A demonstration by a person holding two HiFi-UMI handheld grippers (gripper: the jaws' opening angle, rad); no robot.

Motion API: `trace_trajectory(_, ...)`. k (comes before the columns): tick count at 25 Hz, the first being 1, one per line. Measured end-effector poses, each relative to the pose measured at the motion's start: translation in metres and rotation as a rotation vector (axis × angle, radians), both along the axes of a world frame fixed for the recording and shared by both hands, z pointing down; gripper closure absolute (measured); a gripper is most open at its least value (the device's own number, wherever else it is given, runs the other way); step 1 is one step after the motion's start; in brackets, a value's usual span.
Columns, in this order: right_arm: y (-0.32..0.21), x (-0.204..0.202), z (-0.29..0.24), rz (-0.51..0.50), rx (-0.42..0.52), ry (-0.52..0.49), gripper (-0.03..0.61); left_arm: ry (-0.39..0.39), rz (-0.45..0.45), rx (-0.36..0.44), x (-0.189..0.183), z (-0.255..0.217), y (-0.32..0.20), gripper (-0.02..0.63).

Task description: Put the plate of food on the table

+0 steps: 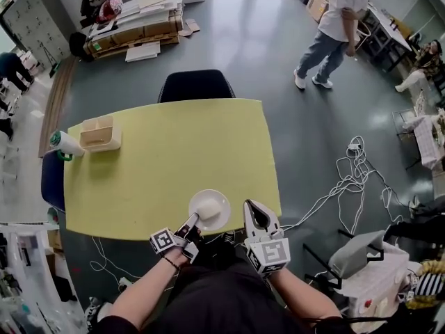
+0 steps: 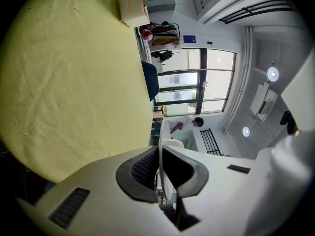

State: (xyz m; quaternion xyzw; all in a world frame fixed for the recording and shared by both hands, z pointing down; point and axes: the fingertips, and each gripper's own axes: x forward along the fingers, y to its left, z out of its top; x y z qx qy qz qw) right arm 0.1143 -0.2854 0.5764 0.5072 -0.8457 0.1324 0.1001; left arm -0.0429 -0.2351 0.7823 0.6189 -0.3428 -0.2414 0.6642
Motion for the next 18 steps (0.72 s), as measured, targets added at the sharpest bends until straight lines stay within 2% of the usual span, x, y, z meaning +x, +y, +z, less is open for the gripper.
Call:
trace_trajectory(3,-0.001,0.001,0.002,-0.004,0.007,0.007,0.566,-0.005,0.001,-0.033,0.001,0.025,0.003,0.591)
trace_trajectory(10,0.000,0.001,0.015,-0.005,-0.001,0.021,0.566,-0.102,0.013,-0.126,0.002,0.096,0.007,0.591)
trace_trajectory(18,0.004,0.001,0.035,0.008,-0.043,0.020,0.566,-0.155,0.033,-0.176,0.014,0.125,-0.002,0.589)
